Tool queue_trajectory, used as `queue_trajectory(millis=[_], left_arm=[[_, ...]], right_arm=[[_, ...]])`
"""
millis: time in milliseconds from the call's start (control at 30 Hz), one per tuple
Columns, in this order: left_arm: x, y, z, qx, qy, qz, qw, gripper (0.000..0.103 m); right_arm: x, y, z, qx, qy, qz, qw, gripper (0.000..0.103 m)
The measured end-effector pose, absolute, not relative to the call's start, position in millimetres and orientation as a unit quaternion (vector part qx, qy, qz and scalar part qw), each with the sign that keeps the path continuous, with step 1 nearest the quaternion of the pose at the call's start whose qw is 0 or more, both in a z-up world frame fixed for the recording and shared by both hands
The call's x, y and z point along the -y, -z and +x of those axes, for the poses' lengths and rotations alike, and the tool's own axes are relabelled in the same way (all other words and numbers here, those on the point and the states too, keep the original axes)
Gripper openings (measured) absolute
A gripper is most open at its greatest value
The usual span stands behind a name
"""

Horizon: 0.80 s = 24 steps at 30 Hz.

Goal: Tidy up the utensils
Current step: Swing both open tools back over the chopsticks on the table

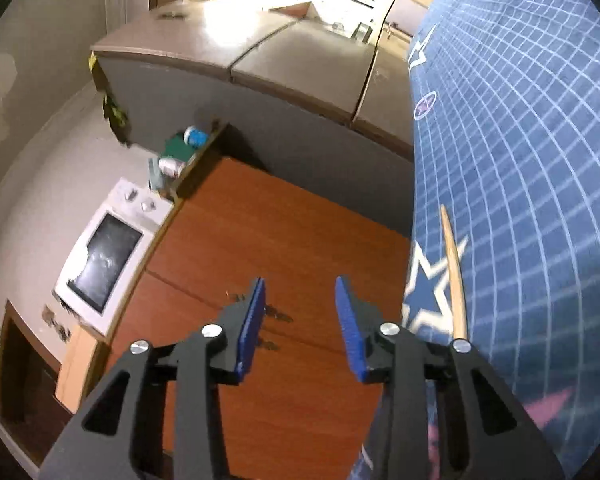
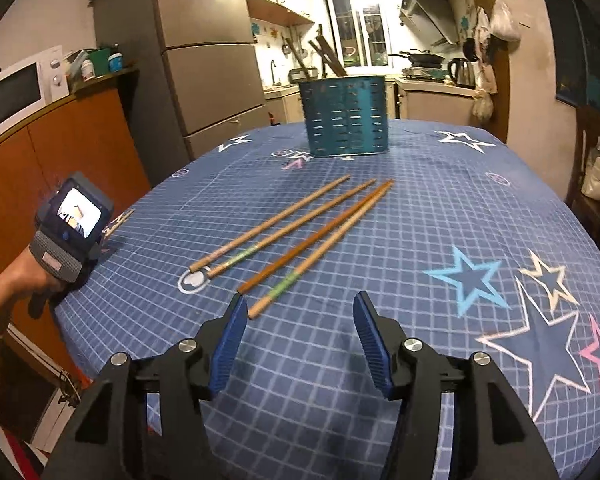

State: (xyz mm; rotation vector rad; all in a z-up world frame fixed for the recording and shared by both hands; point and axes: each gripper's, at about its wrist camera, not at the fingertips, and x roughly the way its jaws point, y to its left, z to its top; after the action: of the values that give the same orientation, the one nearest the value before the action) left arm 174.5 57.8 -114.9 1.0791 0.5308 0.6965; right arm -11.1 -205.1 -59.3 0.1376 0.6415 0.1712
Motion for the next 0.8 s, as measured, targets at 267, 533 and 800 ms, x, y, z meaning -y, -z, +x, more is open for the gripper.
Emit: queue_trajectory(millis=[267,533,800], left_arm=[[-65,113,181,-0.26,-0.36,0.483,0.754,0.037],[-72,111,183,-0.268,-0.365,0.478,0.752,0.03],[-49,85,162,-0.277,-0.319,0.433,0.796,0.033]], right_arm=[[226,69,-24,-0.311,-0.06,0.071,0.946,0.067],[240,77,-36,-0.302,-0.055,0.093,0.947,0.071],[266,89,-49,-0.311,-0.028,0.112,0.943,0.073]])
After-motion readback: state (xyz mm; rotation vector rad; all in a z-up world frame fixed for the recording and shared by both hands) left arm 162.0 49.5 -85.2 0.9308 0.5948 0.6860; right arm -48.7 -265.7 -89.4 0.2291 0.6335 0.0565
